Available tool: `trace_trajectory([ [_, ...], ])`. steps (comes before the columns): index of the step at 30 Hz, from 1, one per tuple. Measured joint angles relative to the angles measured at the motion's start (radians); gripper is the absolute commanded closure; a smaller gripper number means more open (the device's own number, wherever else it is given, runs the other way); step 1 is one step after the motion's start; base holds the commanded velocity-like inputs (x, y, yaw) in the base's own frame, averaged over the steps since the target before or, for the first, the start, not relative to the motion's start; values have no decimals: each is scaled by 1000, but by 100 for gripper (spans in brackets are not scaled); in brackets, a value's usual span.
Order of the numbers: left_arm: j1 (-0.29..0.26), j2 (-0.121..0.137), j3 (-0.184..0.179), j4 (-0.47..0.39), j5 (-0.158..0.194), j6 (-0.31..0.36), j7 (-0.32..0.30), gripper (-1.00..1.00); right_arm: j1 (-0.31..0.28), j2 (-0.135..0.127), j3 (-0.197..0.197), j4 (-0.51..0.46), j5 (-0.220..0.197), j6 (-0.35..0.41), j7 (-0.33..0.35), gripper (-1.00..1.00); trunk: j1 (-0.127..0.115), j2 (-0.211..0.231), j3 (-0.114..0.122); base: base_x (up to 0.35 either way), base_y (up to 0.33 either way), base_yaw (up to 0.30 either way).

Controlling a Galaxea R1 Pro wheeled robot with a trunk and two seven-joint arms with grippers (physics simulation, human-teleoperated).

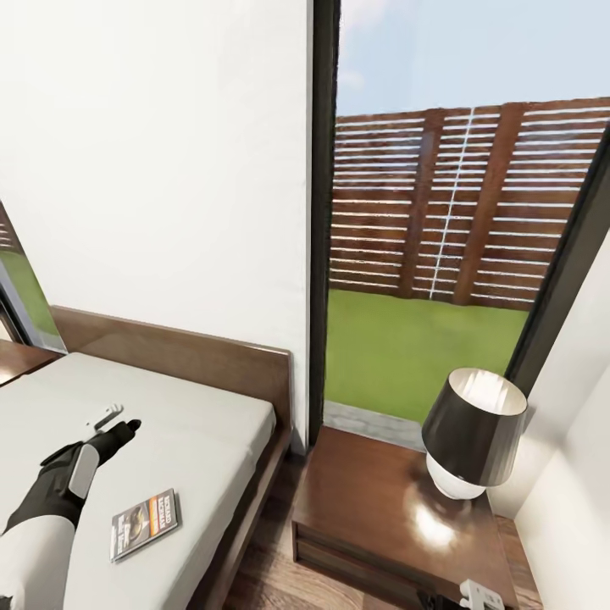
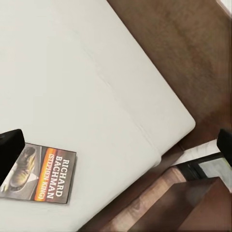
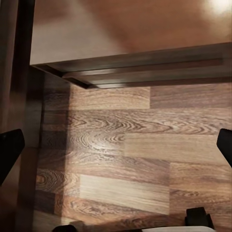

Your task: In the bedroom, move the book from the bed onto either nightstand, and place the two sandals side by side next to the bed.

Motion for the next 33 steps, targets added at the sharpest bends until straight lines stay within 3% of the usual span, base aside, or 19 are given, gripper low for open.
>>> trace_trajectory([
  [10,0,-2,-21,1,-1,-2,-15,-100,0,-1,0,0,0,2,-1,-100,0,0,-15,0,0,0],
  [33,0,-2,-22,1,1,-3,-16,-100,0,0,0,0,1,-1,-2,-100,0,0,-50,0,0,0],
])
